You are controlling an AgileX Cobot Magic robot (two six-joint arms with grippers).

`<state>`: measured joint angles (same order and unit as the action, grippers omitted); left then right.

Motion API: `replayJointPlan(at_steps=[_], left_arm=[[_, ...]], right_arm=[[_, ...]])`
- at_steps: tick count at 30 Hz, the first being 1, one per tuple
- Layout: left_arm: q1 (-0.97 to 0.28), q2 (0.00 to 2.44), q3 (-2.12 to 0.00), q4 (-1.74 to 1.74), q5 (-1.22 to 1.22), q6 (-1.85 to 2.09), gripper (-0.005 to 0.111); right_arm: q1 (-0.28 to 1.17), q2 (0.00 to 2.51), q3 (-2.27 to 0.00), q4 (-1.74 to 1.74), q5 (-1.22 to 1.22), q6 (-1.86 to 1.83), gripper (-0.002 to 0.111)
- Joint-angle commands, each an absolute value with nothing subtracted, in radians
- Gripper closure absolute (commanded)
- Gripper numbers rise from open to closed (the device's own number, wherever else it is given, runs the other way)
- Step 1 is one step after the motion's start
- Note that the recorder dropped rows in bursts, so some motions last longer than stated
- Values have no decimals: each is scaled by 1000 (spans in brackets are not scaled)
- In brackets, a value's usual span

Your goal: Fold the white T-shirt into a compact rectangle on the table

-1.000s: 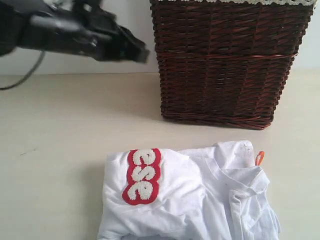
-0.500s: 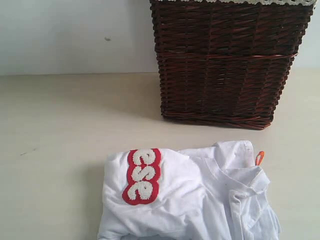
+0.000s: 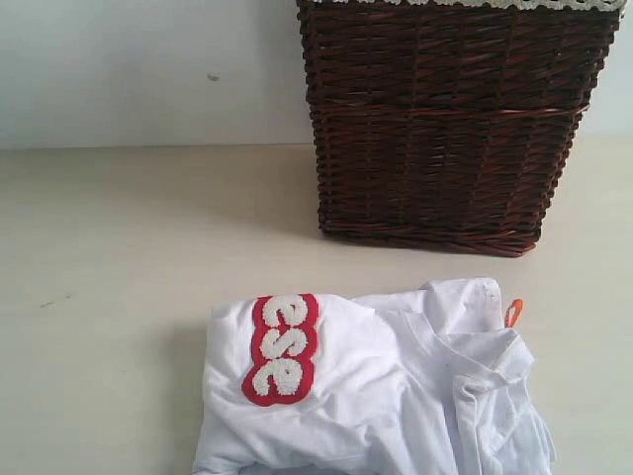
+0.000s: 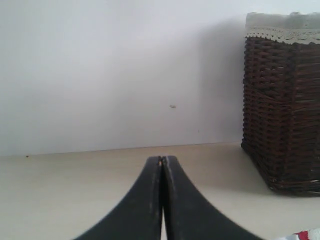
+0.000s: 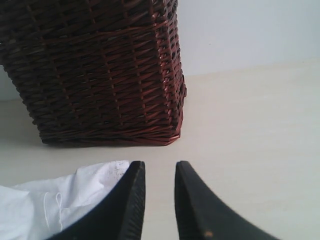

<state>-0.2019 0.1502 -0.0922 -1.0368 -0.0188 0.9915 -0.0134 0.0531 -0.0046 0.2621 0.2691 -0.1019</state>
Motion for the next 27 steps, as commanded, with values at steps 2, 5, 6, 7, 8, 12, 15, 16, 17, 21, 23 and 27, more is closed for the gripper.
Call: replayJointPlan(at_steps=[2,5,6,7,8,12,15,16,17,21,23,27], left_arm=[[-197,54,-31,-1029,-7,1018,107],[-197,43,-24,-1029,0,1018,107],[-197,43,-24,-1029,0,1018,107],[-197,43,-24,-1029,0,1018,107],[-197,43,-24,-1029,0,1018,107],[-197,43,-2,-1028,-11,1013,107],[-194,43,0,-947,21,1013,107],[-190,45,0,-924,49,998,107],[-185,45,0,-910,72,975,107],[-183,47,0,-912,141,832,107],[-183,47,0,-912,151,746,107],[-181,49,0,-811,162,556,107]], right_arm=[[-11,48,0,263,264,-102,87],[-11,48,0,263,264,-102,87],[-11,48,0,263,264,-102,87],[-11,48,0,263,264,-102,87],[-11,48,0,263,264,-102,87],[-11,48,0,263,264,-102,87],[-11,48,0,263,264,-102,87],[-11,48,0,263,264,-102,87],[-11,48,0,263,264,-102,87],[-11,48,0,263,264,-102,87],[-11,48,0,263,264,-102,87],[-11,48,0,263,264,-102,87]])
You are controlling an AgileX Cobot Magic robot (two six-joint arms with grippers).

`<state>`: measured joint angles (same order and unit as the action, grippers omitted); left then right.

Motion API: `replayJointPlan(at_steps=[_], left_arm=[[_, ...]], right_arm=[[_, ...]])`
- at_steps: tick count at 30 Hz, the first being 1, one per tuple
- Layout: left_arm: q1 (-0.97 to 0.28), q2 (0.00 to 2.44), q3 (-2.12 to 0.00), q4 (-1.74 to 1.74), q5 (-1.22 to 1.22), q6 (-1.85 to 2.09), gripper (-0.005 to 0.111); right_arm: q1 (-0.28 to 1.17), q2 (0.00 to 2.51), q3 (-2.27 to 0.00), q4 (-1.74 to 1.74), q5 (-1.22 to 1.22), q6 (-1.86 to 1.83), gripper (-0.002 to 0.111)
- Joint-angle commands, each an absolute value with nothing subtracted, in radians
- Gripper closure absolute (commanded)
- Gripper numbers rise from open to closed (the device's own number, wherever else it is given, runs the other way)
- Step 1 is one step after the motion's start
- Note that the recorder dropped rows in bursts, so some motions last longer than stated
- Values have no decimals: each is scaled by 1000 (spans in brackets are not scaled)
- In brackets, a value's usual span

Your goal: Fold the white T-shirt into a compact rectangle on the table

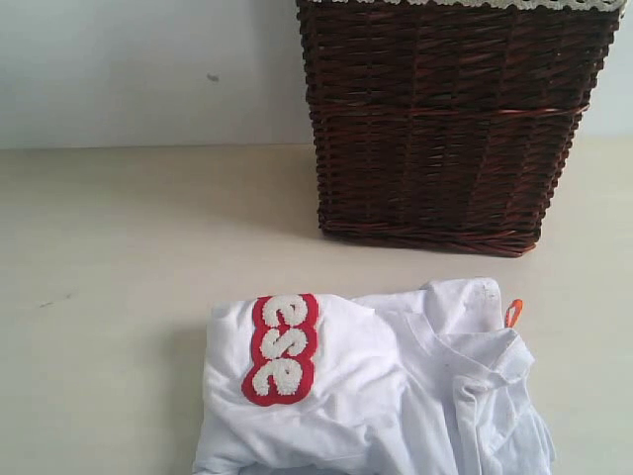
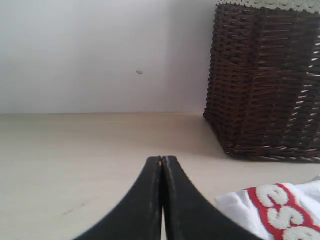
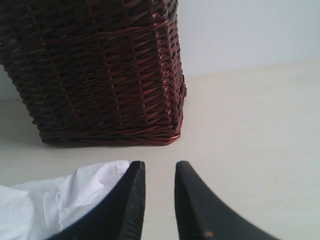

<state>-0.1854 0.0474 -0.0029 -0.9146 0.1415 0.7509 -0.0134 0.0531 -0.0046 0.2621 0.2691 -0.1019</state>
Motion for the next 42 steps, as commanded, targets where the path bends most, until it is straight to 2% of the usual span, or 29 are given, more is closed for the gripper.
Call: replayJointPlan(at_steps=[1,4,6,10,12,25,28,31,35,38,42], left_arm=[[-179,47,0,-689,158,469,107],[-179,46,0,-154,171,-79,107],[-179,46,0,47,193,-364,107],[-179,46,0,268,293,-560,107],[-179,46,0,263,361,-553,107],[-176,37,0,138,357,-379,107],[-115,13,0,102,361,-319,107],[2,0,0,28,364,-184,107],[179,0,0,-287,388,161,107],[215,0,0,-448,409,356,107],[208,0,0,-456,407,359,107]], right_arm=[[-11,48,0,263,264,-102,87],[-11,48,0,263,264,-102,87],[-11,48,0,263,264,-102,87],[-11,48,0,263,264,-102,87],[-11,48,0,263,264,-102,87],[-11,48,0,263,264,-102,87],[-11,48,0,263,264,-102,87],[-11,48,0,263,264,-102,87],[-11,48,0,263,264,-102,87],[-11,48,0,263,264,-102,87],[-11,48,0,263,264,-102,87]])
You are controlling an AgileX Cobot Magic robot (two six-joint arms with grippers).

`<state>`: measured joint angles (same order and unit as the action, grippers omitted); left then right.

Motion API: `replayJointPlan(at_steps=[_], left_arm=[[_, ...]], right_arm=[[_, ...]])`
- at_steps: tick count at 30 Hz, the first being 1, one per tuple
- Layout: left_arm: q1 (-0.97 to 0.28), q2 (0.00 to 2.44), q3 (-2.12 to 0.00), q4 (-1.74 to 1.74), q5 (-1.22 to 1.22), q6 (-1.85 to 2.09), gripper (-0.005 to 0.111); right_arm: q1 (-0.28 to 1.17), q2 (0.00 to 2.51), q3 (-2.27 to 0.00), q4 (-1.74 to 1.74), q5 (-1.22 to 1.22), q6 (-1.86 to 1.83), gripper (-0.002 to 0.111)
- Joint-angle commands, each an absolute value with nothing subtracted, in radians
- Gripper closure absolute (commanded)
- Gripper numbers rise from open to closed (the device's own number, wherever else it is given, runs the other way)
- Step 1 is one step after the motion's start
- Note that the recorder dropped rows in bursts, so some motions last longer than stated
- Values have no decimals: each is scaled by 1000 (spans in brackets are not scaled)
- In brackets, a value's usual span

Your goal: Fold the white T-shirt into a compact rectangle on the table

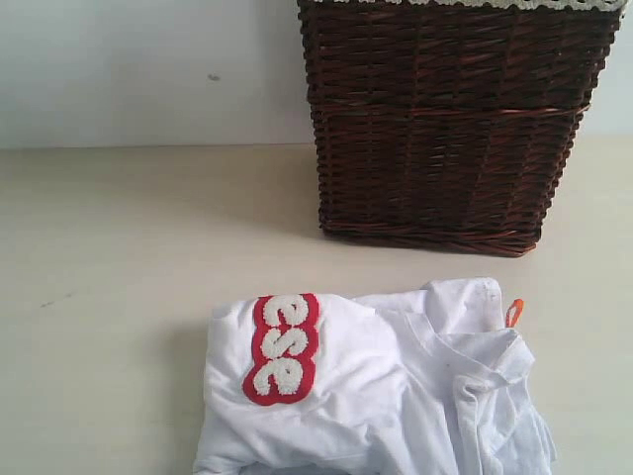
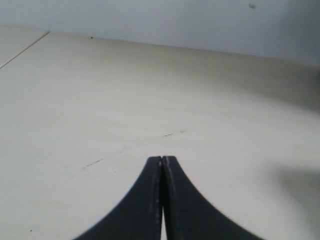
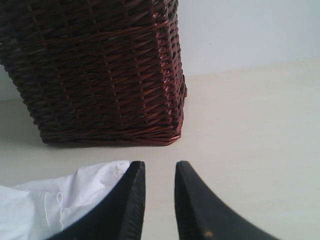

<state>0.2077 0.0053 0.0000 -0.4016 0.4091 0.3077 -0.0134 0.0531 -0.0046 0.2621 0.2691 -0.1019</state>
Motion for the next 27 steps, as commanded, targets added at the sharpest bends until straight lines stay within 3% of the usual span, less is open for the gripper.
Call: replayJointPlan(at_steps=[1,14,27], left_arm=[[208,0,0,-456,407,352,107],[210,0,0,-450,416,284,107],[210,0,0,-13,376,-175,107]], right_arm=[[-11,48,0,263,264,-102,87],[-11,48,0,263,264,-102,87],[-11,48,0,263,264,-102,87]])
